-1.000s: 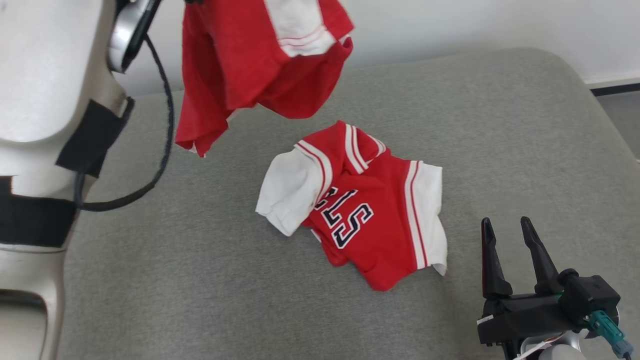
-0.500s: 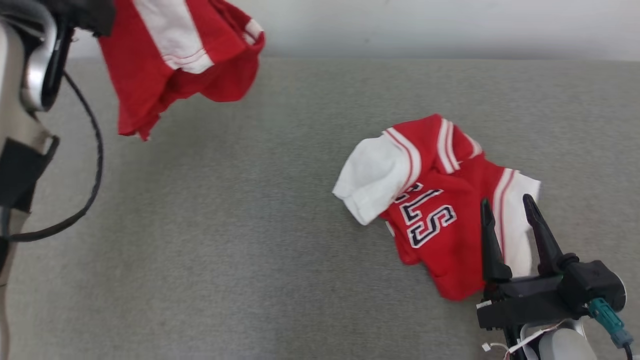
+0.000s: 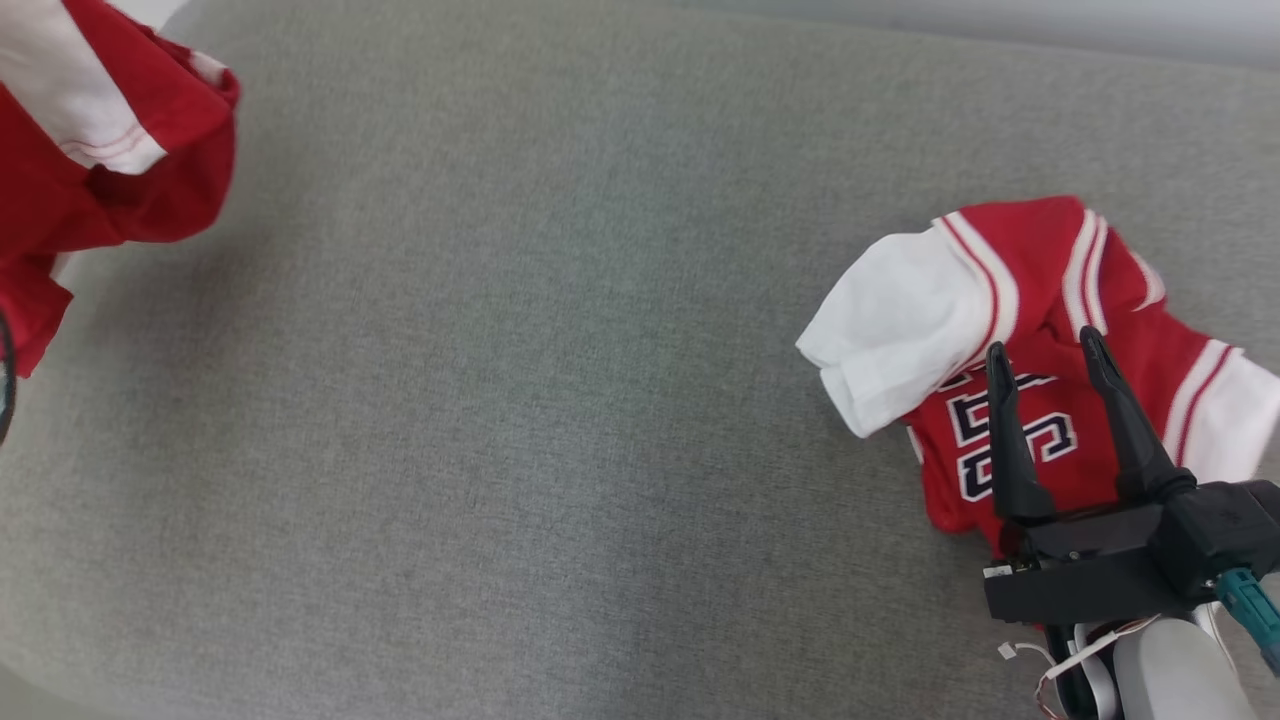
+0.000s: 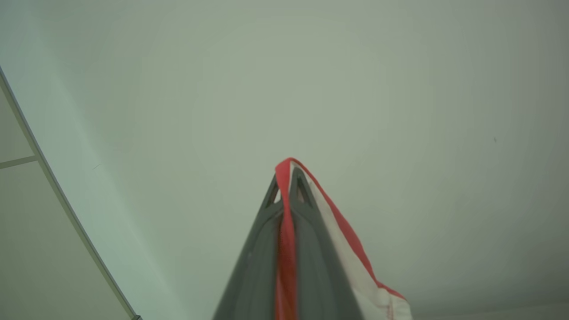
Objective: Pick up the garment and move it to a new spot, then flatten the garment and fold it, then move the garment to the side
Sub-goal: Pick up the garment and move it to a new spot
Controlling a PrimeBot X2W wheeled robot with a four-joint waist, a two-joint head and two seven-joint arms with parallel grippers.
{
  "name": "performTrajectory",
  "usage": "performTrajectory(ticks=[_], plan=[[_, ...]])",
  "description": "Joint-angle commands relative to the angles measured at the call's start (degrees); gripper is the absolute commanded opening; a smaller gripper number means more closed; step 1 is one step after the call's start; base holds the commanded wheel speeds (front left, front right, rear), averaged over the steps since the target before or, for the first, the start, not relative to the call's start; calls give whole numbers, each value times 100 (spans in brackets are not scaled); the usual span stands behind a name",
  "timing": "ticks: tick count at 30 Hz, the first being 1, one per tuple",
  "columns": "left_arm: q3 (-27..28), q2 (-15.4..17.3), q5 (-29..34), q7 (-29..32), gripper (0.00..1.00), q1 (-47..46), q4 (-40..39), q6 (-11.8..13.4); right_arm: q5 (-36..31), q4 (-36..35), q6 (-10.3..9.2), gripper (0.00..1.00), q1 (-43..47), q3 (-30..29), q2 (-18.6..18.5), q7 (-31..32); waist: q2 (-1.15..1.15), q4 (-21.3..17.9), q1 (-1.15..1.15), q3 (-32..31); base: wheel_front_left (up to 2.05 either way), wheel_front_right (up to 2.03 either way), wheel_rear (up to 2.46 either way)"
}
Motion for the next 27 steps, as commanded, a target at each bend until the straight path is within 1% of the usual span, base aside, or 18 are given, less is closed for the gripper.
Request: performTrajectory(ticks=[1,5,11,15,19,22,27], plan=[[41,36,-47,-55,0,113,11,27,-37,-43,-12,100,-40,18,-64,-3,-1,172,-1,244,0,0,0],[175,126,-174,-145,0,308,185,49,-83,-193,-12,100,-35,37,-132,-3,-1,62,-1,306,0,0,0],[268,43,-388,-334,0,810,717,3,-174,-439,-12,100,66,1,-180,6,-1,-180,-1,379,0,0,0],[414,-55,-564,-445,0,1156,1298,-24,-217,-681,-13,100,106,13,-227,91,-1,-351,-1,449,0,0,0],[584,-157,-768,-514,0,1415,1960,-123,-247,-919,-13,100,108,-9,-277,201,-1,-475,-1,539,0,0,0],[665,-302,-845,-538,0,1527,2421,-180,-255,-1065,-13,100,128,-44,-331,290,-1,-527,-1,601,0,0,0],[818,-507,-819,-547,0,1672,2810,-268,-274,-1256,-13,100,198,-79,-395,406,-1,-534,-1,656,0,0,0]])
